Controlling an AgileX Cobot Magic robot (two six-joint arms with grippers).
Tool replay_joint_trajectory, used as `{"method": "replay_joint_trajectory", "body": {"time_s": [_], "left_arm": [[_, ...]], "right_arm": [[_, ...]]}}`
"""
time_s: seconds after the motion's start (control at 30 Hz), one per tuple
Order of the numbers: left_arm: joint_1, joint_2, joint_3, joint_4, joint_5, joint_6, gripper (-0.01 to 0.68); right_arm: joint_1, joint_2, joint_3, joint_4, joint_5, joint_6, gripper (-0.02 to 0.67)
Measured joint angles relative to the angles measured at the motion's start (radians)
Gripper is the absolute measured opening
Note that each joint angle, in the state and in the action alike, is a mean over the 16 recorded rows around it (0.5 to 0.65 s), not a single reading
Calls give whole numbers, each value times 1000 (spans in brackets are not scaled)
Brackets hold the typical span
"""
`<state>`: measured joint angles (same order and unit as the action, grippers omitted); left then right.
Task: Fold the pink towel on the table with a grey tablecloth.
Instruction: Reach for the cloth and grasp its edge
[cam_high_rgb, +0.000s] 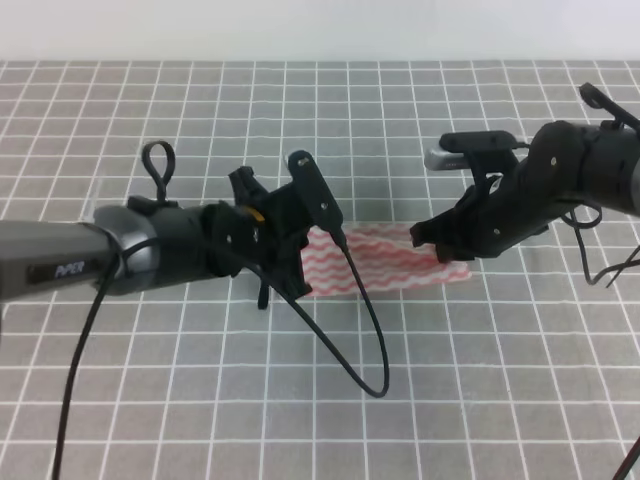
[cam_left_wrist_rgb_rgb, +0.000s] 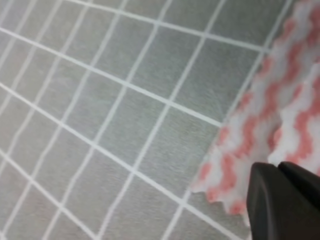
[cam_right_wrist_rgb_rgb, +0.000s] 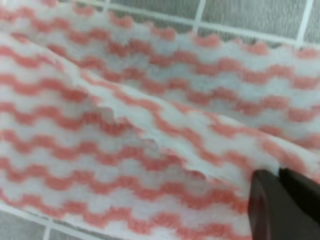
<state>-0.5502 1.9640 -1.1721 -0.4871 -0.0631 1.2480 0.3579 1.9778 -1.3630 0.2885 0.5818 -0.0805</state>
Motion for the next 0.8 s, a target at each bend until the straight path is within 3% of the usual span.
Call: {"method": "replay_joint_trajectory", "body": {"time_s": [0.17,0.57,0.8], "left_arm": [[2,10,0,0,-5,-4,-1],[2,15,0,-1,-34,-8,-1],[2,22,0,-1,-55,-8,-1]], "right_arm": [[0,0,-9,-2,3,0,20],[0,0,-15,-5,0,0,191],[0,0,-15,-5,-19,0,246]]}}
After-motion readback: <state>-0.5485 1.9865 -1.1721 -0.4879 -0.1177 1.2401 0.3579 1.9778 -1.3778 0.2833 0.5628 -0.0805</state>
